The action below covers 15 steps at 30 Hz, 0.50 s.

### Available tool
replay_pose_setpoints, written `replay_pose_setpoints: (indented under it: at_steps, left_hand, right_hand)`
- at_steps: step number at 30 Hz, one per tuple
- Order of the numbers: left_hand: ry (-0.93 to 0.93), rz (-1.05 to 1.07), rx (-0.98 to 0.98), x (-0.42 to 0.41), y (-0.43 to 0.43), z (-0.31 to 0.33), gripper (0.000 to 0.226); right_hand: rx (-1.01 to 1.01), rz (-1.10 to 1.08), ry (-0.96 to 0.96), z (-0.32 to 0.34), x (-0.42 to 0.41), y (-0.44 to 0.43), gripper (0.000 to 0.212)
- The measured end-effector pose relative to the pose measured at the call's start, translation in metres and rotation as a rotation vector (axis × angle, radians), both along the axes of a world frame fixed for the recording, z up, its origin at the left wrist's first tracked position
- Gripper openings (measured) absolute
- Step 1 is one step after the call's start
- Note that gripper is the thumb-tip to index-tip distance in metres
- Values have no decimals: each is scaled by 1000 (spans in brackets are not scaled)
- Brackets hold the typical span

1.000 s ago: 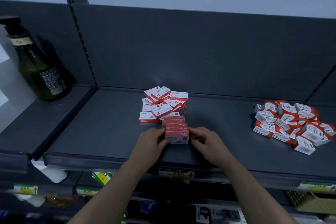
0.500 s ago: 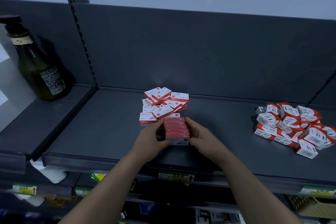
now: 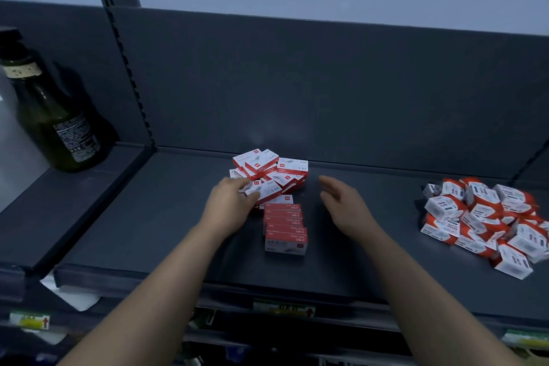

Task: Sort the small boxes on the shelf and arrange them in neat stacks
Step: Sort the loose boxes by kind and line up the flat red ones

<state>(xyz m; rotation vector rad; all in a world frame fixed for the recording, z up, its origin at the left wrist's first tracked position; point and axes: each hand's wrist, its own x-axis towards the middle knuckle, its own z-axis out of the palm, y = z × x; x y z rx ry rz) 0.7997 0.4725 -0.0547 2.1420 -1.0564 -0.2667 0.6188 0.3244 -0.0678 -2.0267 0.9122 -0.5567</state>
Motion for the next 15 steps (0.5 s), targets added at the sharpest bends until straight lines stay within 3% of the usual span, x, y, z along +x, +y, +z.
replay_pose_setpoints:
  at_steps: [6,9,13,15]
  left_hand:
    - [-20,-88,141,16,-25,-4,43]
    - [-42,-114,165,22,-24,-5,43]
    - [-13,-127,8,24,-16,-3,15]
    - [108,-108,-85,24,-12,0,20]
  right_hand:
    - [-90,34,59,13,38,-27,42]
    - [-77,34,167,13,53,-36,53]
    - [-157,21,190,10,62,-45,51]
    - [-141,-14,106,11,61,-47,48]
